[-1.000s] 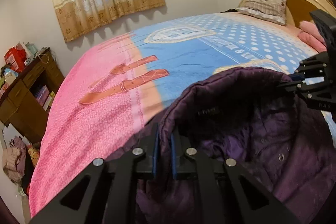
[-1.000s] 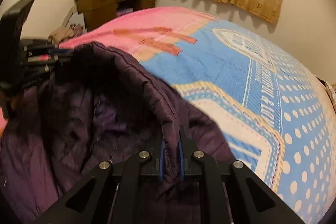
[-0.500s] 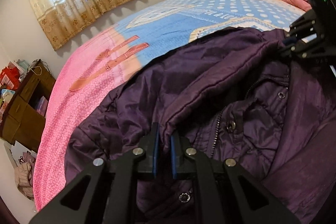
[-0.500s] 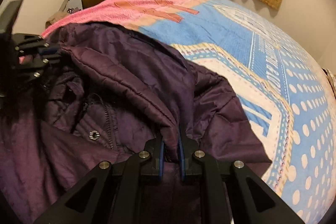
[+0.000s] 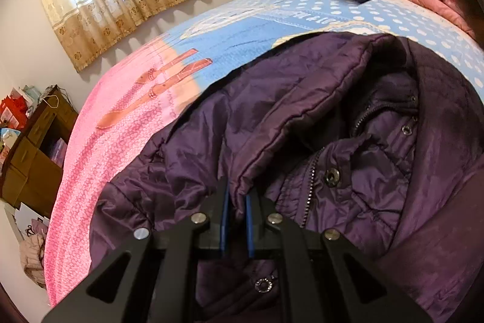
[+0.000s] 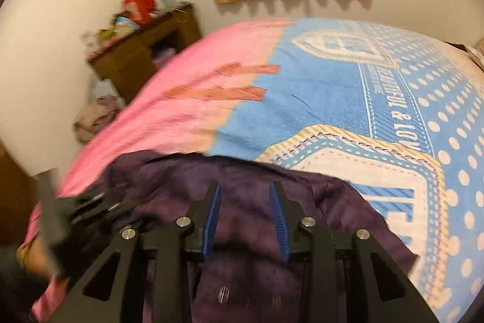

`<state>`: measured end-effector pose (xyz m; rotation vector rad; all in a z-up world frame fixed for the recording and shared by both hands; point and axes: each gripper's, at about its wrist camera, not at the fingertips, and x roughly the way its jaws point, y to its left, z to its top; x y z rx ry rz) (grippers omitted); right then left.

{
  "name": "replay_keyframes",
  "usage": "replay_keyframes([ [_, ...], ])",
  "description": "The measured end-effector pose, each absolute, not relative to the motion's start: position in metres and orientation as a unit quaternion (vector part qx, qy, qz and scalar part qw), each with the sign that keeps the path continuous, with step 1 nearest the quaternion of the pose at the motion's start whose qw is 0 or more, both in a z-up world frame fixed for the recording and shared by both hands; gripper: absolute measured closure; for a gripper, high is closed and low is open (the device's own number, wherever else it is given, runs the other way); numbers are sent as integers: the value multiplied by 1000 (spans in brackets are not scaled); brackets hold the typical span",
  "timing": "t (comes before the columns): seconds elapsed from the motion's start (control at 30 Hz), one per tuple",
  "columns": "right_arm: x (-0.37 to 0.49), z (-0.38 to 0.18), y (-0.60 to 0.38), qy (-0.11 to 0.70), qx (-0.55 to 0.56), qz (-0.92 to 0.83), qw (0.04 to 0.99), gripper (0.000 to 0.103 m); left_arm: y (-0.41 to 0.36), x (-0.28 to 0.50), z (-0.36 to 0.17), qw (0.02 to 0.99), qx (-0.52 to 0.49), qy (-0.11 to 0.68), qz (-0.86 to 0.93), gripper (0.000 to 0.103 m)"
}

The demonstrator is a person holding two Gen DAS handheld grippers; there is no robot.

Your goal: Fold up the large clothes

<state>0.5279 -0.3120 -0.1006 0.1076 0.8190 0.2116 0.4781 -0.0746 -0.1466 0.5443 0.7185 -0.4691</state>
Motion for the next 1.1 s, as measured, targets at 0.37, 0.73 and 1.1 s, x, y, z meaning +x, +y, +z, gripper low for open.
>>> replay_keyframes([
  [0.37,538,-174,-298,443,33,87,892,69,-56,468,-73,923,111,287,-230,43],
  [0.73,533,-185,-308,425,60,103,897,68,-78,540,-154,905,88,396,-129,31],
  [1.1,535,-188,-305,427,55,100,897,68,-75,545,-174,899,79,416,-115,20],
])
